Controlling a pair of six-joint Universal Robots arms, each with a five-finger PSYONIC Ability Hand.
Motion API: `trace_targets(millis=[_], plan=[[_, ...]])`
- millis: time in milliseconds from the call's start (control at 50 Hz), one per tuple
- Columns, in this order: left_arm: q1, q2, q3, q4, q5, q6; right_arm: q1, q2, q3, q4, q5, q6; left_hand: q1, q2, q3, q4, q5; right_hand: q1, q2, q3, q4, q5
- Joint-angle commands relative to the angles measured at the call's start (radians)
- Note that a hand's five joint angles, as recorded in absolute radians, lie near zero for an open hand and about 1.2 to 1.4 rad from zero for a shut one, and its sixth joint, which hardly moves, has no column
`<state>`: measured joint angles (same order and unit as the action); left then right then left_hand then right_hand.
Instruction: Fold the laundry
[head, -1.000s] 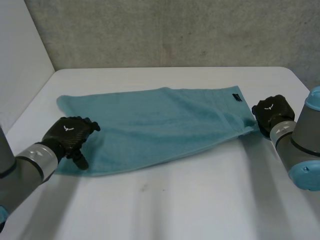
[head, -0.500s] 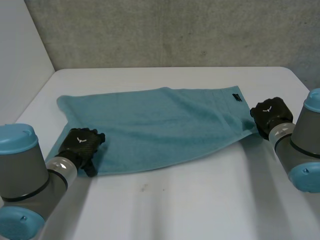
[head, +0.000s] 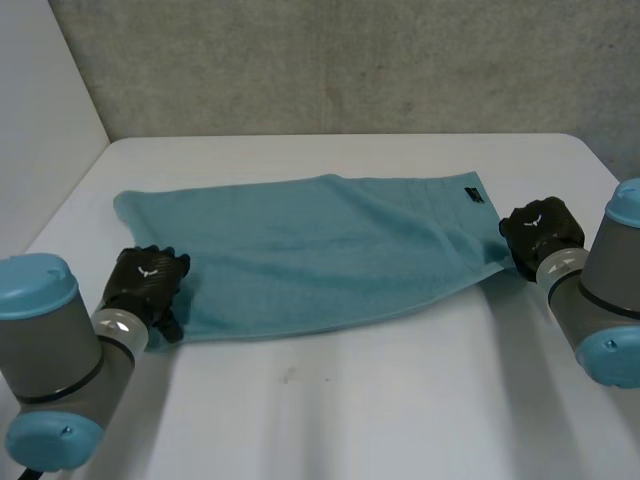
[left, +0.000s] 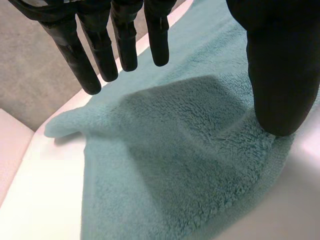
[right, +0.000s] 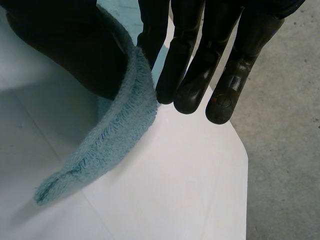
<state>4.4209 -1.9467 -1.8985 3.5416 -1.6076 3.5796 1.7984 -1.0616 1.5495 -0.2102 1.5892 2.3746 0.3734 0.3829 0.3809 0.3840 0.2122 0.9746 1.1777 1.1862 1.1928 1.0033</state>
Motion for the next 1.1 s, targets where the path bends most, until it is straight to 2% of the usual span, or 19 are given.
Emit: trace_targets(millis=[20,80,180,200,260,300,400,1100], plan=[[0.037,0.107,-0.080,-0.009,0.015,0.017,0.002,0.000,0.001,0.000,-0.002,0.000,0.054,0.045,0.047,0.044,0.041,0.422,0.219,0.210,0.203,0.218],[0.077,0.117,-0.086,-0.023,0.023,0.056,0.004,0.000,0.001,0.000,-0.002,0.000,0.043,0.033,0.035,0.032,0.029,0.422,0.219,0.210,0.203,0.218],[0.224,0.117,-0.085,-0.049,0.066,0.186,0.004,0.000,0.001,0.000,0.000,0.000,0.046,0.036,0.038,0.035,0.032,0.422,0.219,0.210,0.203,0.218],[0.224,0.117,-0.085,-0.049,0.066,0.186,0.004,0.000,0.001,0.000,0.000,0.000,0.046,0.036,0.038,0.035,0.032,0.422,0.219,0.210,0.203,0.218],[0.293,0.108,-0.083,-0.066,0.123,0.251,0.004,0.000,0.001,0.000,-0.002,-0.002,0.063,0.054,0.056,0.053,0.050,0.422,0.219,0.210,0.203,0.218],[0.310,0.101,-0.083,-0.070,0.150,0.258,0.004,0.000,0.001,0.000,-0.002,0.000,0.066,0.057,0.059,0.056,0.053,0.422,0.219,0.210,0.203,0.218],[0.328,0.074,-0.082,-0.072,0.199,0.258,0.004,0.000,0.001,0.000,-0.002,0.000,0.069,0.060,0.062,0.059,0.056,0.422,0.219,0.210,0.203,0.218],[0.338,-0.054,-0.025,-0.040,0.224,0.258,0.006,0.009,0.003,-0.002,-0.003,-0.008,0.128,0.118,0.120,0.117,0.114,0.422,0.219,0.210,0.203,0.218]])
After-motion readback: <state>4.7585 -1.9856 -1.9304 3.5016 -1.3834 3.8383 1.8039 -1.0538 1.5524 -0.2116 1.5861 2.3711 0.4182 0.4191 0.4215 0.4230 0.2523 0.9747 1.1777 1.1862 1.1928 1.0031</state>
